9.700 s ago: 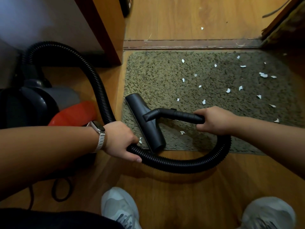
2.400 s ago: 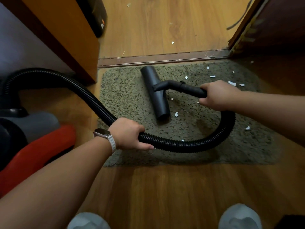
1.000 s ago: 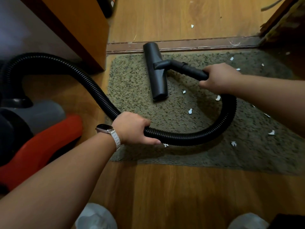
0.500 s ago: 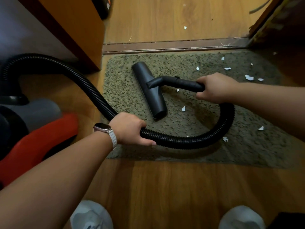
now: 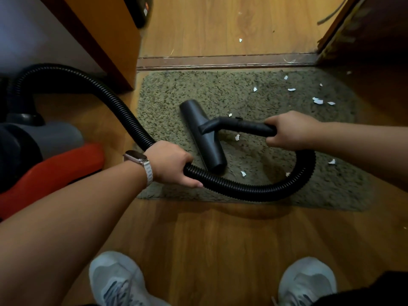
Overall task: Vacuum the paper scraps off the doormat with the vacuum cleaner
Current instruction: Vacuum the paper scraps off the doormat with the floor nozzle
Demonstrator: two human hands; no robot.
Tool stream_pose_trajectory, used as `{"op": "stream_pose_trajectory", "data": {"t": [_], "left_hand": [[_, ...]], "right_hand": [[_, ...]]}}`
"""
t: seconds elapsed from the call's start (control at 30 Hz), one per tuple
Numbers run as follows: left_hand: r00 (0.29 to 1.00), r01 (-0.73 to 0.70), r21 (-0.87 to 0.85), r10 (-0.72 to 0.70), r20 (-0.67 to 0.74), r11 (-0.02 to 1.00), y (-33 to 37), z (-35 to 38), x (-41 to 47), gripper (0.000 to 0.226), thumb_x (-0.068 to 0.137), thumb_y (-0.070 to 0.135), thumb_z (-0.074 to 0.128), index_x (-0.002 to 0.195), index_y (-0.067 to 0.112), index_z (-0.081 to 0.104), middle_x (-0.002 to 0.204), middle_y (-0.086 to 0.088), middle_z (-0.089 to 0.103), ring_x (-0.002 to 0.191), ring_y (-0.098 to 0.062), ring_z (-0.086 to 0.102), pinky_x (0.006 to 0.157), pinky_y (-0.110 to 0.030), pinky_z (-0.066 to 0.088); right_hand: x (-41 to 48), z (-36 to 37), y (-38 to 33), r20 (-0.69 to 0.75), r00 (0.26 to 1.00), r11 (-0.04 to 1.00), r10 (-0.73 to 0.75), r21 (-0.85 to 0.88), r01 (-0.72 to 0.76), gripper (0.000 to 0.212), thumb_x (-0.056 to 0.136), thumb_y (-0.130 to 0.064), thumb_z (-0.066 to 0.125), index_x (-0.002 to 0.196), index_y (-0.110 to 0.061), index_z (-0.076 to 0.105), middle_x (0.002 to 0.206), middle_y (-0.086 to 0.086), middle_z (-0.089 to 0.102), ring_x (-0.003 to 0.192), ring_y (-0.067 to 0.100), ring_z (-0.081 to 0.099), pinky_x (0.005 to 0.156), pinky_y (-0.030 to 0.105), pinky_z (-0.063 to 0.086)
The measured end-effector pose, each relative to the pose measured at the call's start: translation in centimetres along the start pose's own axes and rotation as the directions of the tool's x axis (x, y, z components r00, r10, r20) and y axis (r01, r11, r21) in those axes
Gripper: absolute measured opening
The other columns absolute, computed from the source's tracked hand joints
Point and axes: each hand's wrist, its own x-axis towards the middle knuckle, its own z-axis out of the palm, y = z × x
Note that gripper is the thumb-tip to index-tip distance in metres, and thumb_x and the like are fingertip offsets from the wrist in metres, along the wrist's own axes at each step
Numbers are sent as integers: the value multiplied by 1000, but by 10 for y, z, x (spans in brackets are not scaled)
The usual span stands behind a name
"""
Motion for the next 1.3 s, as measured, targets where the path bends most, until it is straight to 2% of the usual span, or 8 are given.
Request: {"op": "stream_pose_trajectory", "data": {"t": [0.13, 0.27, 0.5, 0.6, 0.83, 1.0, 1.17, 1.3], "left_hand": [[998, -52, 5, 52, 38, 999, 18, -2, 0, 67, 73, 92, 35, 72, 26, 47, 61, 9, 52, 55, -14, 53, 55, -28, 49], [992, -104, -33, 106, 61, 994, 43, 11, -4, 64, 74, 92, 34, 70, 28, 41, 63, 9, 51, 56, -15, 50, 55, -29, 45], [975, -167, -86, 177, 131, 982, 71, 42, -20, 75, 75, 92, 28, 86, 25, 59, 72, 5, 61, 63, -18, 60, 61, -32, 54], [973, -180, -80, 189, 133, 980, 70, 44, -25, 77, 75, 92, 28, 89, 24, 61, 72, 7, 60, 63, -17, 59, 62, -32, 53], [966, -214, -99, 226, 130, 972, 69, 43, -29, 73, 78, 89, 32, 91, 23, 61, 77, 6, 61, 66, -16, 59, 62, -33, 53], [982, -184, -88, 188, 34, 979, 71, 35, -15, 69, 77, 90, 30, 79, 25, 54, 66, 9, 53, 56, -14, 51, 53, -29, 43], [985, -172, -83, 170, -32, 982, 71, 36, -2, 78, 68, 94, 15, 77, 26, 50, 70, 6, 60, 60, -19, 58, 59, -34, 53], [983, -181, -75, 179, -27, 981, 72, 34, 1, 74, 72, 93, 23, 77, 25, 51, 72, 5, 61, 61, -18, 56, 57, -31, 48]], "right_hand": [[-16, 13, -4, 26, 995, 992, -92, -80, 94, 12, 83, -36, 62, 90, -29, 56, 73, -6, 58, 72, 21, 55, 52, 26, 33], [-21, 14, -1, 54, 991, 986, -126, -99, 131, 15, 84, -37, 63, 95, -28, 59, 68, -9, 53, 69, 20, 53, 51, 27, 32], [-25, 23, 0, 107, 986, 989, -130, -58, 137, 13, 83, -36, 62, 94, -31, 57, 70, -7, 57, 65, 16, 55, 54, 28, 40], [-26, 26, -7, 109, 981, 980, -163, -98, 174, 17, 83, -36, 61, 100, -31, 59, 70, -8, 57, 65, 17, 55, 50, 27, 35], [-25, 29, -18, 159, 955, 954, -249, -130, 270, 23, 84, -37, 61, 106, -31, 59, 69, -8, 56, 62, 15, 53, 57, 28, 42], [-19, 5, -1, 144, 973, 966, -178, -162, 201, 21, 83, -35, 65, 103, -32, 63, 68, -10, 57, 62, 9, 52, 55, 27, 37], [-20, 0, 24, 51, 997, 992, -59, -107, 64, 21, 83, -35, 65, 104, -30, 65, 70, -7, 60, 62, 5, 51, 53, 27, 38], [-29, 5, 27, 88, 991, 987, -98, -117, 108, 21, 83, -36, 65, 103, -32, 63, 69, -10, 57, 60, 3, 50, 53, 26, 37]]}}
